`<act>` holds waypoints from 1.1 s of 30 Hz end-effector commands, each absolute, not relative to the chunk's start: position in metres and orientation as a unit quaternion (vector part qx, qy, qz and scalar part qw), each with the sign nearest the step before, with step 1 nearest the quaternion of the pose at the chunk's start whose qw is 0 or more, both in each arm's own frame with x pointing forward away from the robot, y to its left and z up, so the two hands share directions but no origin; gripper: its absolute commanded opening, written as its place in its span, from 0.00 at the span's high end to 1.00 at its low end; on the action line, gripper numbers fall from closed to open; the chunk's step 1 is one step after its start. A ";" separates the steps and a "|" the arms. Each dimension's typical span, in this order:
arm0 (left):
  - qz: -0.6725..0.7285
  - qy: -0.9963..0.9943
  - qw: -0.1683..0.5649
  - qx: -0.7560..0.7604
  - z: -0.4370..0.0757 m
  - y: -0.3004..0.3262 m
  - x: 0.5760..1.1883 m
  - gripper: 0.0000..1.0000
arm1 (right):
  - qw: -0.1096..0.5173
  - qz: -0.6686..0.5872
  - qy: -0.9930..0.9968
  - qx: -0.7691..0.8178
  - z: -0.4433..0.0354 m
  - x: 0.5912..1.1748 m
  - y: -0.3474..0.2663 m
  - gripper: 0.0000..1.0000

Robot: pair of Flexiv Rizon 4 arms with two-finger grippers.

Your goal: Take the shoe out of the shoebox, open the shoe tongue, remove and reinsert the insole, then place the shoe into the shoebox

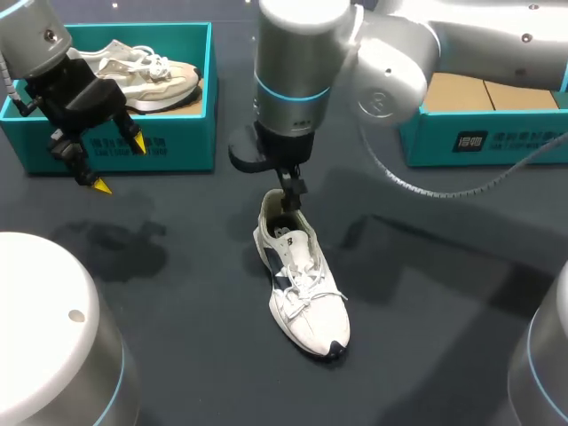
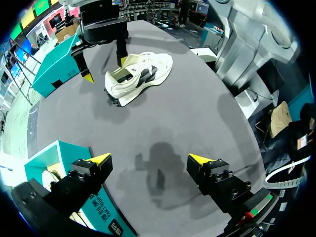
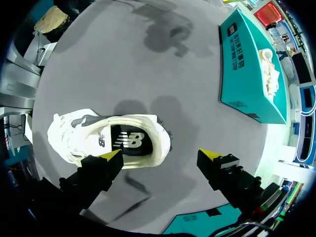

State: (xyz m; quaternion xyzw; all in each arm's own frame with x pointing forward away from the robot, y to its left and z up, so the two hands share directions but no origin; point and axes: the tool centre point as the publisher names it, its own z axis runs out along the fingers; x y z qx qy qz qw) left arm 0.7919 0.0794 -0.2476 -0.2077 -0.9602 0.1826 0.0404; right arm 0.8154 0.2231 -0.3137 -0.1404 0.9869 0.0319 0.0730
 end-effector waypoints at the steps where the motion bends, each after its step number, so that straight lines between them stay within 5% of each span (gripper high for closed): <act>1: 0.181 -0.960 0.040 -0.208 -0.248 0.080 0.791 0.00 | 0.067 0.018 0.987 -0.142 -0.323 0.819 0.237 0.00; 26: 0.181 -0.960 0.040 -0.208 -0.248 0.080 0.791 0.00 | 0.034 0.006 0.992 -0.119 -0.384 0.834 0.233 0.00; 31: 0.181 -0.960 0.040 -0.208 -0.248 0.080 0.791 0.00 | 0.028 0.008 0.992 -0.119 -0.390 0.834 0.233 0.12; 33: 0.181 -0.960 0.040 -0.208 -0.248 0.080 0.791 0.00 | 0.025 0.007 0.993 -0.119 -0.392 0.834 0.234 0.24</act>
